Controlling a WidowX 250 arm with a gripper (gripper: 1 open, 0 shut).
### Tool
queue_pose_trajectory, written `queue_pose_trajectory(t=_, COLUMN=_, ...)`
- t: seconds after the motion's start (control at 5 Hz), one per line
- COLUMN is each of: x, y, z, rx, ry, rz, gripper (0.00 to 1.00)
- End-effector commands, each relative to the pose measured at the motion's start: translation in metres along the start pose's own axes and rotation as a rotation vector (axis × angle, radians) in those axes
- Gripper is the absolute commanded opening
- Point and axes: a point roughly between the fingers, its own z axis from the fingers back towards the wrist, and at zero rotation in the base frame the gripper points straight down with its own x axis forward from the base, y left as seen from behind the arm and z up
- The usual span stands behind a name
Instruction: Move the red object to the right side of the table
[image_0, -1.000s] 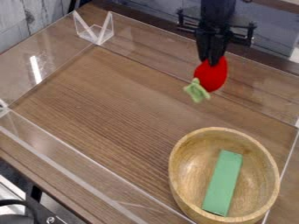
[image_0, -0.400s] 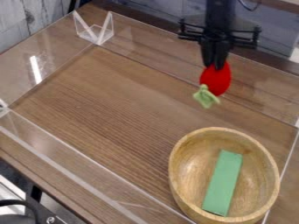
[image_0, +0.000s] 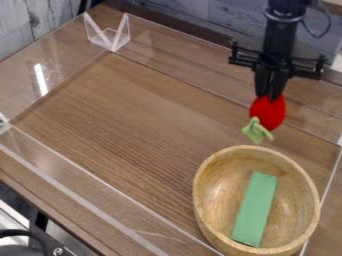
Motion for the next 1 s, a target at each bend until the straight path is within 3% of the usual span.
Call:
queue_pose_trajectory(t=0.0, x=0.015, y=-0.011, z=0.010, rx=-0.036, ry=-0.049, rz=-0.073, gripper=0.00)
queue_pose_trajectory(t=0.4, x=0.028, y=0.002, z=-0.003, rx=-0.038, ry=-0.032, rz=-0.040, gripper=0.00)
queue_pose_trajectory(t=0.6, x=0.027, y=-0.006, z=-0.010, rx=-0.038, ry=-0.022, rz=-0.052, gripper=0.00)
queue_pose_trajectory(t=0.8, x=0.024, y=-0.014, z=-0.015, rx=-0.040, ry=-0.015, rz=-0.062, gripper=1.00)
